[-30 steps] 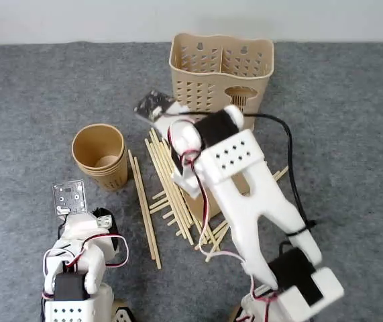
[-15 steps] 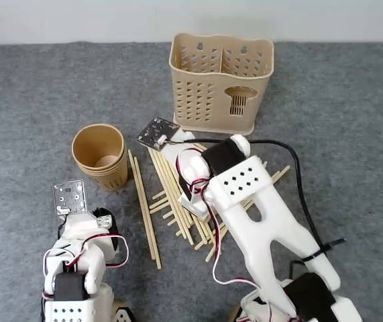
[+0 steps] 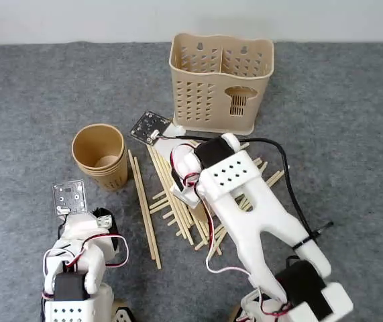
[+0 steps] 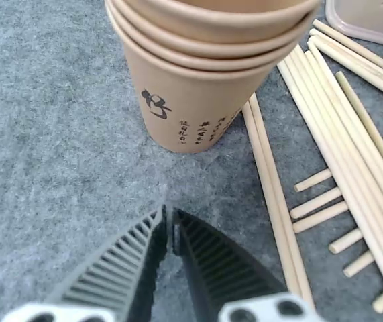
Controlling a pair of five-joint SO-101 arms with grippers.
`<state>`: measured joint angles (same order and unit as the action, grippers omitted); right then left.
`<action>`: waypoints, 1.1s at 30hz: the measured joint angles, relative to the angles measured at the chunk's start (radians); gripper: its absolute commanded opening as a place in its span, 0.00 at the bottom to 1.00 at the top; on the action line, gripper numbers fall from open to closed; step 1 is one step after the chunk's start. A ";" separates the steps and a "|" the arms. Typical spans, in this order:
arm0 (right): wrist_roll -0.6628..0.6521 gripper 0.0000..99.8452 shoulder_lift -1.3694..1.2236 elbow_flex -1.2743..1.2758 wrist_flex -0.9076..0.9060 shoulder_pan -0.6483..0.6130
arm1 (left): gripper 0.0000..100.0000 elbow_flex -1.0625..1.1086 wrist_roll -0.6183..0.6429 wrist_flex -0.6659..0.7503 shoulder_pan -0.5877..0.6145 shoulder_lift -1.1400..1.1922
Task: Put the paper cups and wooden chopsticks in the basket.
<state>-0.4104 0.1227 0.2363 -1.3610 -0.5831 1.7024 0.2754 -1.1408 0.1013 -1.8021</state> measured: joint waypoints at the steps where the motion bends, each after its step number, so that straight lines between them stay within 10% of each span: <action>1: 0.000 0.15 -0.008 0.000 0.009 0.011 | 0.01 0.000 0.000 0.000 0.000 0.000; 33: -0.092 0.01 0.109 -0.141 -0.163 0.189 | 0.01 0.000 0.000 0.000 0.000 0.000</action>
<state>-0.5025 0.2317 0.0951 -1.5236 -0.3943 1.7024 0.2754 -1.1408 0.1013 -1.8021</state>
